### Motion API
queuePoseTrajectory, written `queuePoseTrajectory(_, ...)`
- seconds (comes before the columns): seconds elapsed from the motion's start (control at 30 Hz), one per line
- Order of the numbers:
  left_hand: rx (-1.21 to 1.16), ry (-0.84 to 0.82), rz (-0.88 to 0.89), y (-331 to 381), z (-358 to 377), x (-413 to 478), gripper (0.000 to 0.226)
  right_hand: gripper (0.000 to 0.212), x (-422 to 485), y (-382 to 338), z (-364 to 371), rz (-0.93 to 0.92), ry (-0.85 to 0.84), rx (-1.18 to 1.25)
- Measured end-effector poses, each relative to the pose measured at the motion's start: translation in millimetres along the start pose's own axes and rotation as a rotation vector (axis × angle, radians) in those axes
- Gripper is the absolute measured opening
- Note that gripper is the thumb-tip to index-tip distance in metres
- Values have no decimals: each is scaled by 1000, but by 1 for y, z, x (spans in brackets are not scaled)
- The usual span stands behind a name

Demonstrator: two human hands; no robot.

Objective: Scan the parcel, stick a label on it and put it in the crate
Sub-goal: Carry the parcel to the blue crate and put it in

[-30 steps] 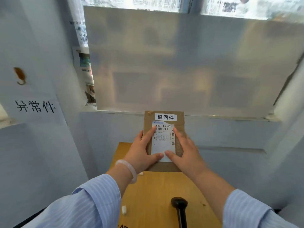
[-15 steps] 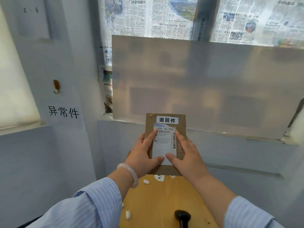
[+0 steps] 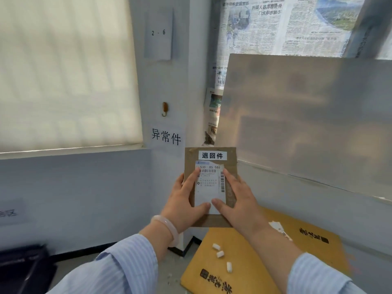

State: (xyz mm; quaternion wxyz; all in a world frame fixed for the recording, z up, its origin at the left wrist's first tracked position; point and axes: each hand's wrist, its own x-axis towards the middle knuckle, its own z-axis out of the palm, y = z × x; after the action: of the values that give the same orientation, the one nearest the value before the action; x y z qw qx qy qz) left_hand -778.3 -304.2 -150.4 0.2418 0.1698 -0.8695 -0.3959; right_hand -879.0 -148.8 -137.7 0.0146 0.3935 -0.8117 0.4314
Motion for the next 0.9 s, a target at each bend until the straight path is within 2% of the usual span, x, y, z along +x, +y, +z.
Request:
queuePoseTrajectory(0.2, 90, 95, -152, -87, -133, -75, 90, 84, -13, -99, 131, -46, -190, 75)
queuePoseTrajectory(0.47, 192, 283, -331, -183, -305, -195, 91, 84, -43, -247, 300, -194, -412, 167)
queuePoseTrajectory(0.77, 178, 502, -480, -251, -415, -293, 89, 86, -70, -361, 427, -329, -655, 234)
queuePoseTrajectory(0.9, 196, 512, -581, -287, -448, -311, 90, 96, -69, -381, 479, -335, -755, 292)
